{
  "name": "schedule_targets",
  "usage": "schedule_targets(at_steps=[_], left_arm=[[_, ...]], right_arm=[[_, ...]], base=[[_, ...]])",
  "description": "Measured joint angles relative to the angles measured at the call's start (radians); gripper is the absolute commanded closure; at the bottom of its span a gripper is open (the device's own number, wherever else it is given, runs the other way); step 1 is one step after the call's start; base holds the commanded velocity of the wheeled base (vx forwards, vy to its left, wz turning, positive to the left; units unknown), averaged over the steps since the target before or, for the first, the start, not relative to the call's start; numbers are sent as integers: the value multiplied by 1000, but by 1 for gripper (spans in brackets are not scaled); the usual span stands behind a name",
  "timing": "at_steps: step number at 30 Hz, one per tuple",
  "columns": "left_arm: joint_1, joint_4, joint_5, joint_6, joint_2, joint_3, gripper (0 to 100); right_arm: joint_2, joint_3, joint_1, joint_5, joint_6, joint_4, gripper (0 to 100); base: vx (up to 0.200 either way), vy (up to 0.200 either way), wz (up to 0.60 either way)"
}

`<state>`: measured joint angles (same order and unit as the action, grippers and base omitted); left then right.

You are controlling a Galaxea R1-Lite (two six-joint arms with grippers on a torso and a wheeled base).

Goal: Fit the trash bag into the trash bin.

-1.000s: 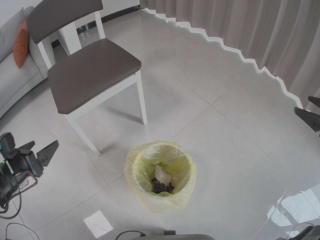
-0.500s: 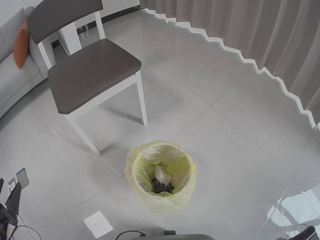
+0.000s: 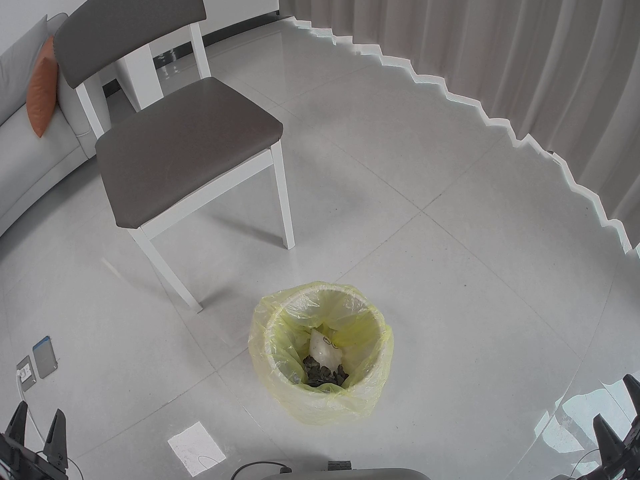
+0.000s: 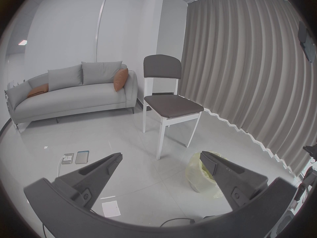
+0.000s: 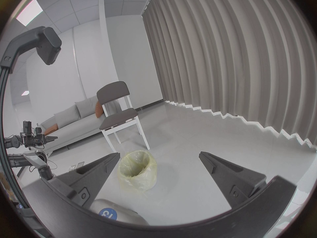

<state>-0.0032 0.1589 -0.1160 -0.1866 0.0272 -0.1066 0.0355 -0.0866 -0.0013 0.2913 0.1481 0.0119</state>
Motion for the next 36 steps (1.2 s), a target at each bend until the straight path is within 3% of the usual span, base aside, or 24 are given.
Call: schedule_targets(at_steps=[4,7,13,17,20,25,30,36], left_arm=[[3,-4,1,39,-10,9,0],[3,-5,-26,52,-13,12,0],[3,-35,-193,78,-16,21,0],[4,-107,-236,150,-16,46,0],[4,-113,-213,174,-16,57,0],[3,-119,-83,176,-16,67,0],[3,-118,53,157,-16,78,0],[3,-120,73,162,-16,87,0]], right_arm=[[-14,50,2,-7,-33,-59,0],[-19,62,2,-59,-85,-60,0],[-23,68,3,-234,-125,-61,0],[-24,69,3,-270,-113,-50,0],[-24,69,3,-270,-116,-45,0],[-24,69,3,-257,-153,-41,0],[-24,69,3,-176,-173,-41,0],[-24,69,3,-95,-175,-41,0]], base=[[0,0,0],[0,0,0],[0,0,0],[0,0,0],[0,0,0],[0,0,0],[0,0,0],[0,0,0]])
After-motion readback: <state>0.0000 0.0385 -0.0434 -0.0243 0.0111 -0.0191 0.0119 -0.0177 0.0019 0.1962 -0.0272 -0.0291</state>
